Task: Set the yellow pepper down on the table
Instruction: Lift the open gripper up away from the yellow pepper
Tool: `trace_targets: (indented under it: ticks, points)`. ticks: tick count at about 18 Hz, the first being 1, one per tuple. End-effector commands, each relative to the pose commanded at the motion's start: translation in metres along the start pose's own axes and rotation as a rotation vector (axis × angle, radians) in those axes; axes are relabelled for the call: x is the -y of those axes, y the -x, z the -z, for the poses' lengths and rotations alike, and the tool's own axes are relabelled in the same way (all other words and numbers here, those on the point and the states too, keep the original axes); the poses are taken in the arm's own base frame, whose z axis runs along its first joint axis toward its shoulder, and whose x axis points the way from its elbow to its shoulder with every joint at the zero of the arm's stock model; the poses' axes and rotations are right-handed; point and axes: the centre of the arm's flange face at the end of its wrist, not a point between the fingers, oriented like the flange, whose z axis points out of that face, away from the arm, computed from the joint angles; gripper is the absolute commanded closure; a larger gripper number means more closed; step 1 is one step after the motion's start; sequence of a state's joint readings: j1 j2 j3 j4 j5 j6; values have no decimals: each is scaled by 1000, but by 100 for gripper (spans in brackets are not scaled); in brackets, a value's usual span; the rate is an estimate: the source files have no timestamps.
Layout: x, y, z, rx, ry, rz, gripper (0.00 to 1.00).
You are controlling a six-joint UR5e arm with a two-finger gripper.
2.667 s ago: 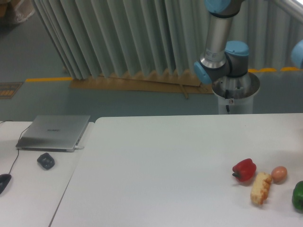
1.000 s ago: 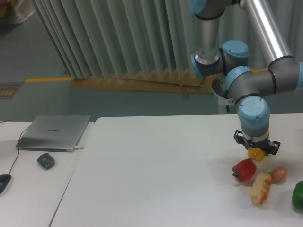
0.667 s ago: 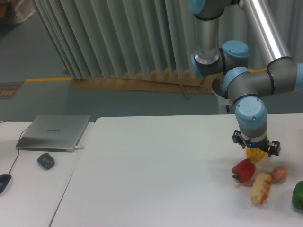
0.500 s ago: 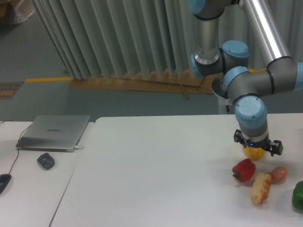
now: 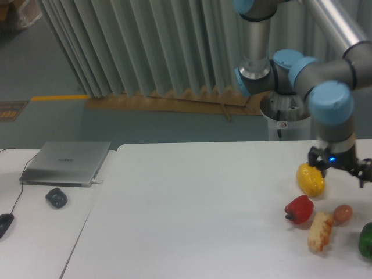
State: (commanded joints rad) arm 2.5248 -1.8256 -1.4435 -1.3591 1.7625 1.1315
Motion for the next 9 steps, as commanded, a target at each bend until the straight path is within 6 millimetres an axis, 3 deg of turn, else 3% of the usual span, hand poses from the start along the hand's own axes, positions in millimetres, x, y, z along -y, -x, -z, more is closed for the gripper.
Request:
trace_targets:
  ticks: [6,9]
  points:
    - [-8,-7,22,-1,-59,-164,0]
    - [-10,-19,22,-3,-28,-188,0]
